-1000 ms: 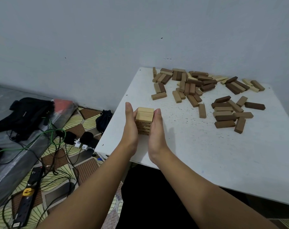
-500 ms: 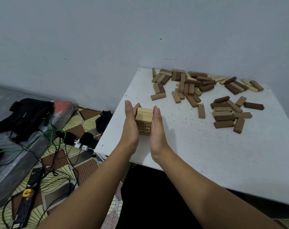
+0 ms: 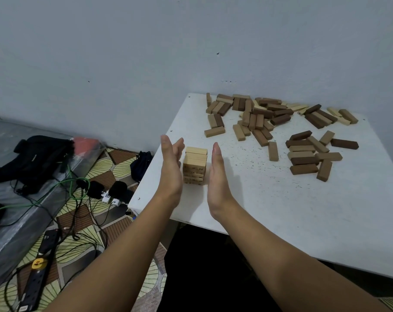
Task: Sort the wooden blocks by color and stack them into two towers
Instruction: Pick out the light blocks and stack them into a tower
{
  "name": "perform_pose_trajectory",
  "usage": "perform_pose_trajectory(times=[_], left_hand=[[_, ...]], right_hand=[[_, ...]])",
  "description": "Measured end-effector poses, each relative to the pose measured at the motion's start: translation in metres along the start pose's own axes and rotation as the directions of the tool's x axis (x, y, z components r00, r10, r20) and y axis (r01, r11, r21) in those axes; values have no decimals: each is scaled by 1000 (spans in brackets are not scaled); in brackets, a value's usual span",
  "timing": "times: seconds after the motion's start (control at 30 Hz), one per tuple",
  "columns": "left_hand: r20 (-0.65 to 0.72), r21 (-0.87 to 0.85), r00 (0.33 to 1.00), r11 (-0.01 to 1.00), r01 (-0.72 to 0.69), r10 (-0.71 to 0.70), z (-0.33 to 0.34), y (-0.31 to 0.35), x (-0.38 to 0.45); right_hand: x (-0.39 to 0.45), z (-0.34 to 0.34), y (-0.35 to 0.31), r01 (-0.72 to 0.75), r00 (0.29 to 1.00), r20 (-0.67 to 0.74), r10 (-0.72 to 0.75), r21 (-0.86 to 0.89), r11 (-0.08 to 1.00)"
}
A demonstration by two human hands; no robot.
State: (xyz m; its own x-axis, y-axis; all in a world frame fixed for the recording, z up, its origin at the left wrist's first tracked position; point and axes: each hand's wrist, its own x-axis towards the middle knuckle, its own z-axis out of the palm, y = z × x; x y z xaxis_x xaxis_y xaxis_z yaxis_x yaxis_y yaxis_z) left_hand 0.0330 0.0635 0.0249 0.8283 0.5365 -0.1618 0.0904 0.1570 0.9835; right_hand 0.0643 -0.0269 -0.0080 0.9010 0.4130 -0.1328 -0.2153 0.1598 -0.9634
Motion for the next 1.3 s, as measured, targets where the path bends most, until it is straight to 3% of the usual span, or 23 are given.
perform_pose_trajectory(times=[0.1,0.17,0.27,0.33,0.47,0.53,0.8,0.9,1.0,1.17,1.3], left_hand=[[-112,67,989,993,-93,100,-6,13,9],[-138,208,965,959,-191,223,-11,26,19],[-55,442,912,829,-342,406,-9,48,36],[62,592,878,690,-416,475,4,63,43],[302,793,873,408,-453,382,59,75,49],[379,817,867,324,-478,323,91,68,48],[480,838,866,218,-500,140,202,-3,48],[473,853,869,174,-493,145,231,-31,56],[442,866,882,179,-467,164,252,-49,66],[385,800,845,322,-507,372,268,-62,89],[355,834,852,282,-475,384,275,-58,115]], right_hand=[[0,-19,-14,29,996,-80,-38,-110,994],[2,-38,-26,57,989,-119,-89,-250,967],[9,-80,-42,105,975,-119,-188,-499,860],[13,-113,-51,114,962,-114,-250,-662,741],[22,-175,-61,17,952,-137,-276,-871,492],[22,-199,-67,-55,952,-158,-262,-931,361],[29,-294,-68,-143,979,-153,-135,-986,85],[31,-323,-68,-107,992,-111,-52,-992,65],[31,-338,-64,-44,997,-50,-61,-994,100],[41,-349,-60,-2,942,-78,-327,-974,227],[68,-371,-67,-32,914,-110,-390,-979,202]])
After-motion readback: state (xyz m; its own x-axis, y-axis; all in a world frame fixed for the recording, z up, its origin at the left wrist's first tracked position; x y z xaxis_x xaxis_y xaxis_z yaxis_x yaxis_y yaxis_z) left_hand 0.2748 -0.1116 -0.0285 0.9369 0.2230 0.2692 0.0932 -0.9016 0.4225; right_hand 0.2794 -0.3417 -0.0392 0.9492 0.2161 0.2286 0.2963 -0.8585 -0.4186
